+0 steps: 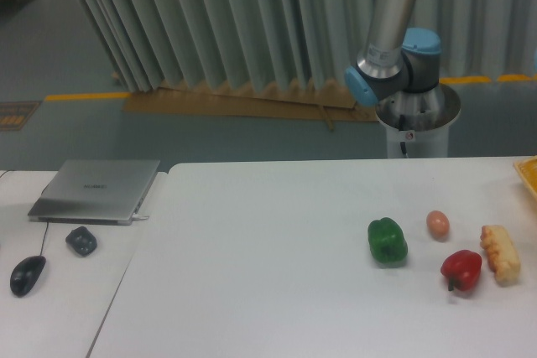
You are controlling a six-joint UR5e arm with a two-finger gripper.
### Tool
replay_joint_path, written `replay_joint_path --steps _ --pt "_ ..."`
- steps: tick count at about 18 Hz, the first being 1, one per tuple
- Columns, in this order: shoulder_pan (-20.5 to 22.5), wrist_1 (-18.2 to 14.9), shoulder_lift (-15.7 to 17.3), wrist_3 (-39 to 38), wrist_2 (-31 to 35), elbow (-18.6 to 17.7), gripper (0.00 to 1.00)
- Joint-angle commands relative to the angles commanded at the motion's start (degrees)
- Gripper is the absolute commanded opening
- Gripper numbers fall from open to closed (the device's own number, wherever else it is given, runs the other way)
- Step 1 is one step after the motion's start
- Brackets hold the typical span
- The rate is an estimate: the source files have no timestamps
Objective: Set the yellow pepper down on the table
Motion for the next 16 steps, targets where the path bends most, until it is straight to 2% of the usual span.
replay_joint_path --steps 3,5,9,13,16 --pt "0.71 3.17 -1.59 5.3 5.17 0.0 1.0" --pt "0.01 3.53 -1.77 5.48 8.25 -0.17 1.0" --pt "-2.54 4.14 -2.38 3.03 10.37 -0.53 1.0" --pt "-2.54 4.14 -2.21 2.41 9.94 -0.53 1.0" --pt "-1.4 4.06 -1.77 2.67 6.7 -0.17 1.0"
